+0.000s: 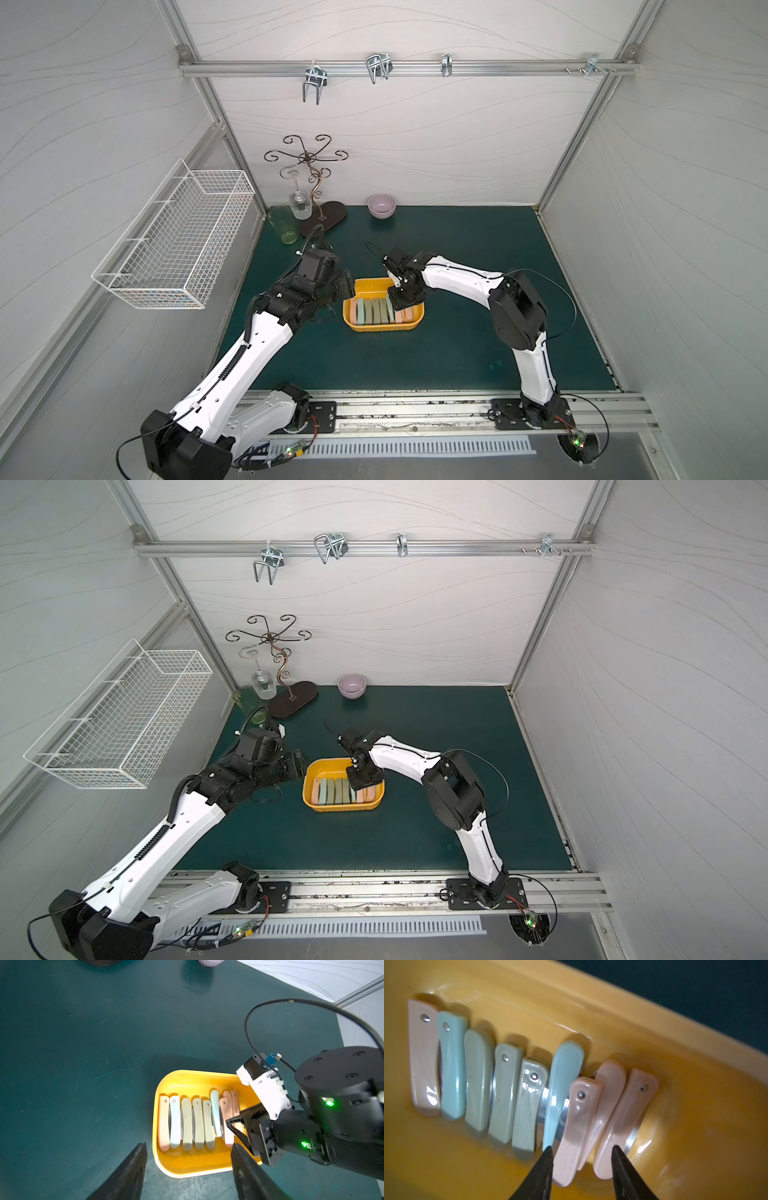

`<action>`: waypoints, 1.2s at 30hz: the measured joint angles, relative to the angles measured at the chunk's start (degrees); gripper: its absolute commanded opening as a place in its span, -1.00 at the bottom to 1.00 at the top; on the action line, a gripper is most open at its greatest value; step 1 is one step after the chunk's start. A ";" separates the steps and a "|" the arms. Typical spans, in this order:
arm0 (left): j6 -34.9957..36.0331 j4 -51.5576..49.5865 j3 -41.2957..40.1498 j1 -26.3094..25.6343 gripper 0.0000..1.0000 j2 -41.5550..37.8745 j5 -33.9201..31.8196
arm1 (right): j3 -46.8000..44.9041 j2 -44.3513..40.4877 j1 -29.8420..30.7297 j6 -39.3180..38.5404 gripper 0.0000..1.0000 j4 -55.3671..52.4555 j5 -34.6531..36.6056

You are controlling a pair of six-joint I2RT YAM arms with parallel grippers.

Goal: Take the fruit knife out of the storage box
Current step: Pick up the fruit knife from the storage box.

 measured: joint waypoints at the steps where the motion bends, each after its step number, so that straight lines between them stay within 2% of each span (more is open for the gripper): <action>1: -0.07 -0.02 0.00 -0.13 0.35 0.00 0.09 | 0.31 0.42 0.00 0.00 -0.07 0.04 0.13; 14: -0.13 0.04 0.00 -0.70 0.36 0.35 0.15 | 1.22 2.75 0.33 0.15 -0.18 0.74 1.70; 24: -0.13 0.17 0.00 -0.79 0.36 0.35 0.15 | 1.51 3.87 1.46 0.52 -0.38 1.18 2.58; 30: -0.13 0.52 0.00 -0.81 0.36 0.31 0.15 | 1.49 3.87 1.49 0.66 -0.62 1.16 3.32; 35: -0.13 0.63 0.00 -0.81 0.36 0.33 0.17 | 1.66 3.06 1.70 0.63 -0.65 0.98 4.37; 36: -0.13 0.66 0.00 -0.81 0.36 0.33 0.22 | 1.66 3.06 1.77 0.63 -0.72 0.90 4.59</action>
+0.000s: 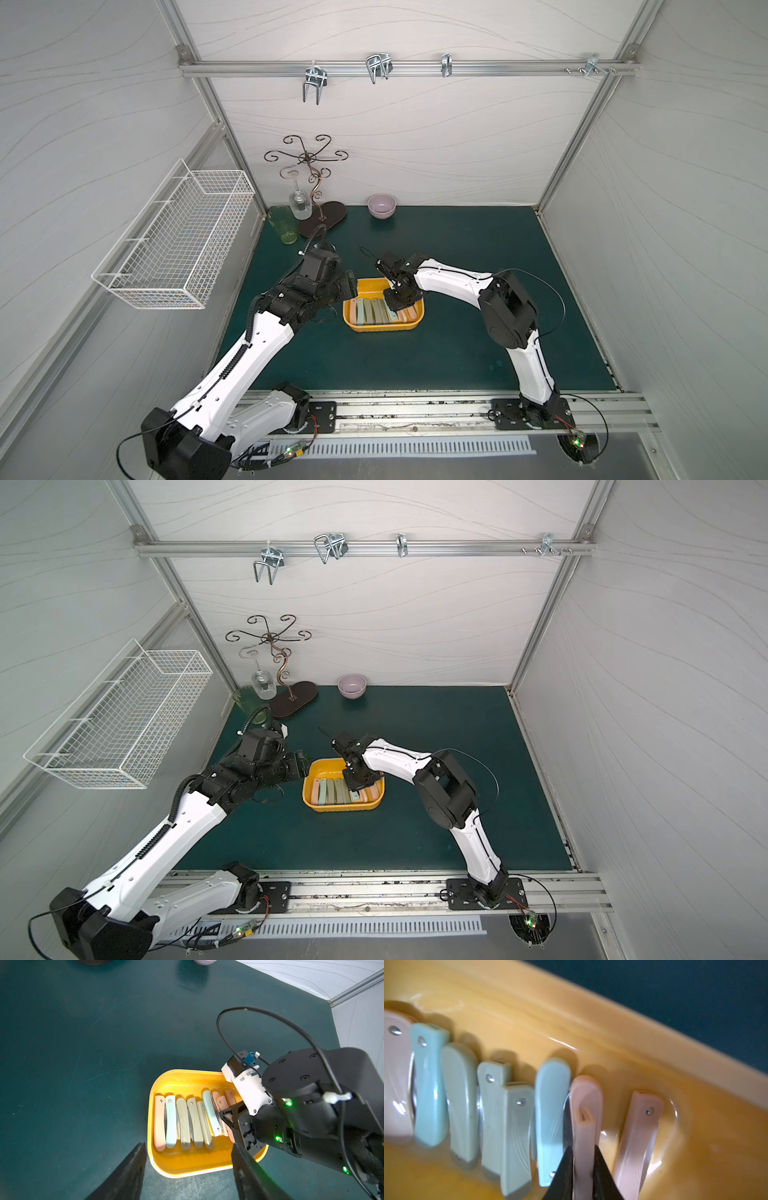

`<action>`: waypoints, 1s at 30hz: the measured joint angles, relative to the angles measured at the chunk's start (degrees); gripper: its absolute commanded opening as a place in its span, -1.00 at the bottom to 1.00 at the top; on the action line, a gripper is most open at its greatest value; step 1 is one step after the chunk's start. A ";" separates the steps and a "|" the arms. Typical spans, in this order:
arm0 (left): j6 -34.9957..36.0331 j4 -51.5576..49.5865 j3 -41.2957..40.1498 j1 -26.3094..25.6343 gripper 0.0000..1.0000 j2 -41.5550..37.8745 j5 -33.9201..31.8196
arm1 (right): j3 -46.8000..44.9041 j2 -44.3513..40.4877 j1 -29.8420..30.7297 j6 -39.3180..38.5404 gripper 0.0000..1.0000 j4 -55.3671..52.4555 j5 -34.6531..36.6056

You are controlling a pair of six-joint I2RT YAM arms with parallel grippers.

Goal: Take the fruit knife out of the storage box
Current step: Pick up the fruit knife from the storage box.

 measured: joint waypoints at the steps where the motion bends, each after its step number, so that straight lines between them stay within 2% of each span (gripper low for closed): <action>1: 0.00 0.04 0.00 0.00 0.36 0.00 0.09 | -0.02 0.00 0.02 -0.04 -0.77 -0.13 0.24; 4: 0.00 0.46 0.00 -0.02 0.35 0.00 0.17 | -0.02 -0.02 0.11 -0.22 -1.00 -0.26 1.05; 16: -0.02 1.68 0.00 -0.74 0.35 0.92 0.57 | -0.02 -1.38 -0.35 -0.22 -1.00 -0.33 1.66; 30: -0.20 2.97 0.02 -1.40 0.31 1.92 0.76 | -0.81 -7.54 -4.79 0.07 -1.00 0.33 -6.21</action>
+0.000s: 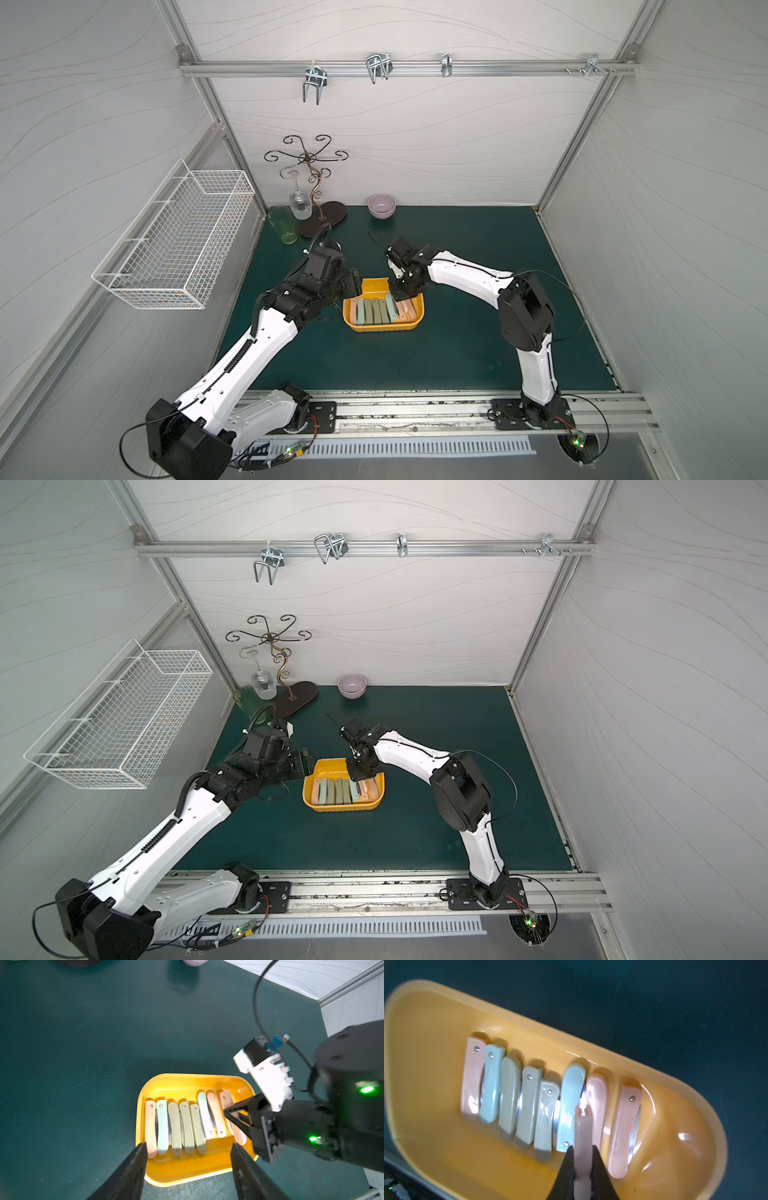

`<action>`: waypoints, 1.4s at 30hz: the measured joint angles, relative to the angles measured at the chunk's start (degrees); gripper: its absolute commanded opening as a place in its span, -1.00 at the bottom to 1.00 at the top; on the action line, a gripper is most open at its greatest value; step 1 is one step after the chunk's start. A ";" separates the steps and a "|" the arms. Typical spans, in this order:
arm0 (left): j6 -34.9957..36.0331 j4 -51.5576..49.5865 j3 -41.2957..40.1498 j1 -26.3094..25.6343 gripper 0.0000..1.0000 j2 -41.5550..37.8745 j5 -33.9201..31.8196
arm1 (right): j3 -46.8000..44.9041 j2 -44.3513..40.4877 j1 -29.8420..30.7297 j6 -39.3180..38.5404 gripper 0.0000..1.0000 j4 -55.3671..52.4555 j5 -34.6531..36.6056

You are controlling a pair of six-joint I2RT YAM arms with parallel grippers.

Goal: Take the fruit knife out of the storage box
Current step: Pick up the fruit knife from the storage box, then place the fruit knife at the center of the board.

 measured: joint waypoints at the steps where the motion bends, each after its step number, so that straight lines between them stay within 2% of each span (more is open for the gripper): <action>1: 0.00 0.00 0.04 -0.07 0.31 0.13 0.02 | -0.02 -0.96 -0.70 -0.02 -1.00 -0.11 -0.33; 6: 0.02 0.00 0.63 -0.66 0.28 1.60 0.02 | -1.57 -8.98 -6.86 -0.63 -1.00 -0.70 -1.49; 12: 0.15 0.04 2.47 -1.95 0.29 4.39 -0.04 | -11.02 -15.96 -16.41 -1.86 -1.00 -0.66 -2.78; 15: 0.28 0.24 3.02 -3.13 0.30 6.51 0.00 | -15.28 -13.97 -20.65 -2.67 -1.00 0.07 -3.45; 19: 0.48 0.28 3.02 -4.42 0.30 9.22 0.00 | -17.84 -9.11 -23.47 -3.52 -1.00 2.43 -5.05; 24: 0.61 0.42 3.02 -5.77 0.30 11.58 0.00 | -19.30 -5.07 -24.76 -3.50 -1.00 6.40 -7.28; 30: 0.74 1.16 3.06 -6.78 0.31 13.25 0.02 | -20.33 -4.31 -24.94 -3.23 -0.98 9.49 -8.00; 35: 0.90 2.25 3.06 -7.37 0.32 14.88 0.09 | -21.49 -4.15 -25.33 -3.23 -0.78 10.14 -7.58; 40: 0.92 3.26 3.06 -7.82 0.35 15.74 0.22 | -21.73 -4.17 -25.59 -3.26 -0.45 10.56 -7.21; 42: 0.92 3.52 3.06 -7.98 0.36 15.89 0.22 | -21.73 -4.39 -25.59 -3.13 -0.24 10.80 -7.02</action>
